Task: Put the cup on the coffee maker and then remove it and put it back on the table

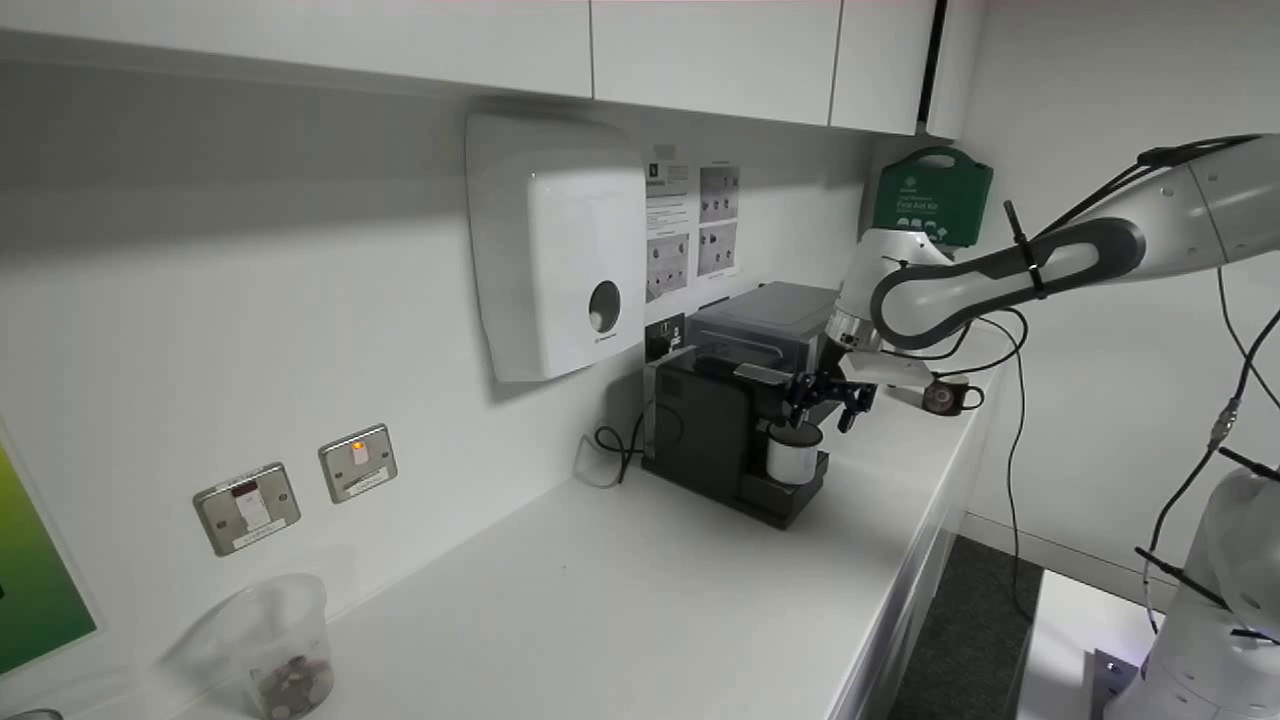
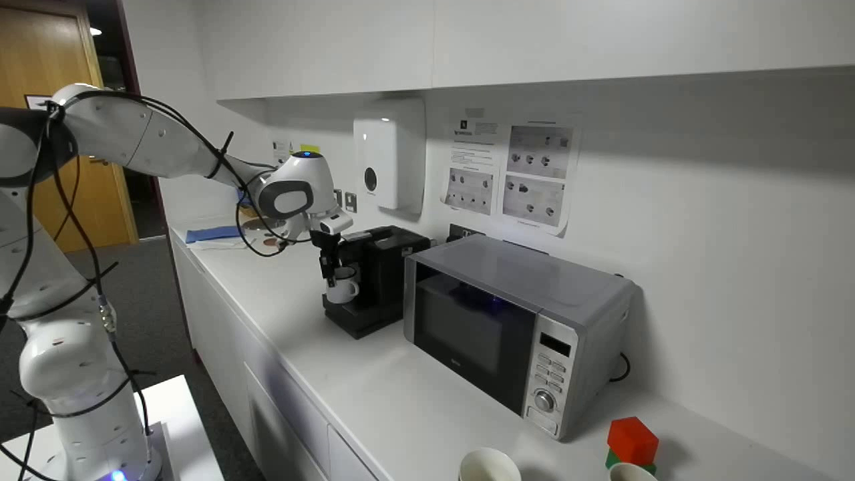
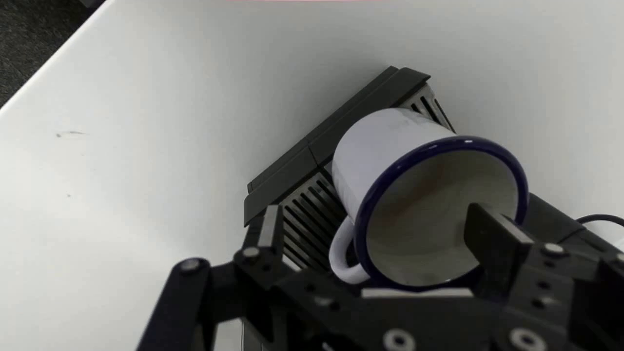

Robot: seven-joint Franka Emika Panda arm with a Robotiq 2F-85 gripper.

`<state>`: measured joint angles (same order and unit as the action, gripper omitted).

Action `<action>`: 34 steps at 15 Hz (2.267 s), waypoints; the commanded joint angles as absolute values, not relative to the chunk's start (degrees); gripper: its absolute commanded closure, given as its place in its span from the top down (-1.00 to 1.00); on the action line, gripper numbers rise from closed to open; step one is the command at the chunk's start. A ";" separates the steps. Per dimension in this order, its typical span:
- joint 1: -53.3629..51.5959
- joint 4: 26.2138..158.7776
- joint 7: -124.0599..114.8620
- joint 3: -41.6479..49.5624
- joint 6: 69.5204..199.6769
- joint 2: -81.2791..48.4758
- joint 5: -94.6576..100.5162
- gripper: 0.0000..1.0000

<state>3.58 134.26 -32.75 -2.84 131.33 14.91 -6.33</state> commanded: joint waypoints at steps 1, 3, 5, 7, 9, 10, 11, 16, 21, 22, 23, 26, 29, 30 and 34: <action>3.14 134.17 -31.27 -2.35 132.56 14.82 -8.16 0.90; 3.12 134.17 -31.26 -2.38 132.58 14.61 -8.24 0.92; 3.15 134.22 -31.32 -2.42 132.61 14.26 -8.09 0.98; 3.14 134.29 -31.27 -2.42 132.62 13.84 -8.04 1.00; 3.15 134.45 -31.26 -2.39 132.65 13.51 -8.01 1.00; 3.15 134.48 -31.24 -2.36 132.63 13.37 -8.04 1.00; 3.14 134.49 -31.21 -2.35 132.63 13.24 -8.03 0.94; 3.07 134.47 -31.12 -2.27 132.78 12.66 -8.10 0.09; 3.04 134.25 -31.08 -2.30 132.55 12.49 -8.00 -0.66; 3.02 134.25 -31.03 -2.30 132.50 12.49 -8.03 -0.84; 3.02 134.27 -31.01 -2.29 132.52 12.48 -8.05 -0.98; 3.03 134.33 -31.03 -2.28 132.56 12.47 -8.05 -0.99; 3.08 134.50 -31.05 -2.28 132.34 12.93 -7.83 -0.96; 3.16 134.61 -31.12 -2.26 132.11 13.30 -7.65 -0.96; 3.50 135.95 -30.18 -1.92 130.85 16.53 -6.96 -0.96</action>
